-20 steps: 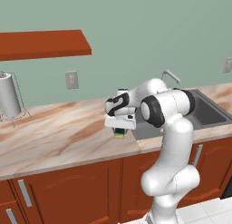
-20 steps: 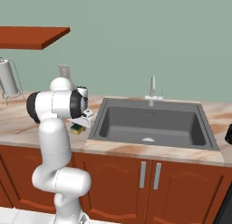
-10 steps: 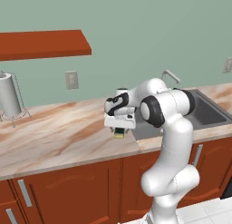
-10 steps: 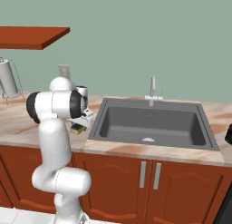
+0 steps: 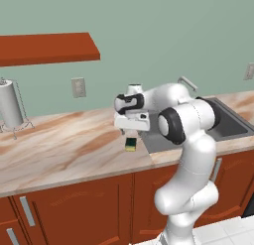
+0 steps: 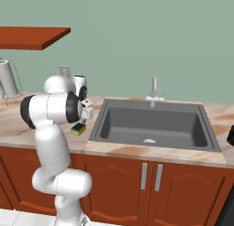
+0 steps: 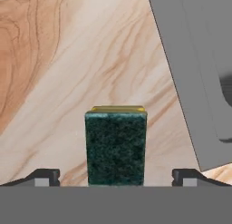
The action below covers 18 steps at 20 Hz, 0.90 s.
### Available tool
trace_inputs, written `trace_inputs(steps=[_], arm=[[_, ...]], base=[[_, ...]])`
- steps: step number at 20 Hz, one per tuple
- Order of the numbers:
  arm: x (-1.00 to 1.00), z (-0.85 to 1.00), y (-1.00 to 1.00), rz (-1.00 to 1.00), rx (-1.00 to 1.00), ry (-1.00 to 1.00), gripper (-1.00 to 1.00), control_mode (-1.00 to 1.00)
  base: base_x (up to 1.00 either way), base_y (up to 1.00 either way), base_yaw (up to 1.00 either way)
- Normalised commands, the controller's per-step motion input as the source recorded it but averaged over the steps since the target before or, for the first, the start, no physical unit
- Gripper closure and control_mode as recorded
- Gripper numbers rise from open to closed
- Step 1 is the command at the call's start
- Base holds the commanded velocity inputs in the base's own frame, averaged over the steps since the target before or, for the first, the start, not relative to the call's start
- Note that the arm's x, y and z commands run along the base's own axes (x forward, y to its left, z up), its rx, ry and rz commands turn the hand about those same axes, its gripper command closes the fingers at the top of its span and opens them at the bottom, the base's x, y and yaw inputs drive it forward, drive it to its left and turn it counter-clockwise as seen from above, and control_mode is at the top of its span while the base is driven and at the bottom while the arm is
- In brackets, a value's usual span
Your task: Restock the sink supplies by placing the sponge and soap dispenser on the counter and next to the sink. Make sure the soap dispenser is upright.
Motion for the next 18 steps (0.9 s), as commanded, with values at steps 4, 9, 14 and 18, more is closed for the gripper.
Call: trace_inputs(steps=[4, 9, 14, 18], arm=[[-0.26, 0.53, 0.0, 0.0, 0.0, 0.0, -1.0, -1.0], [-0.53, 0.17, 0.0, 0.0, 0.0, -0.03, -1.0, -1.0], [-0.73, 0.04, 0.0, 0.0, 0.0, -0.09, -1.0, -1.0], [-0.74, 0.11, 0.0, -0.01, 0.0, -0.11, -1.0, -1.0]], base=[[0.0, 0.0, 0.0], [0.0, 0.0, 0.0], [0.0, 0.0, 0.0], [0.0, 0.0, 0.0]])
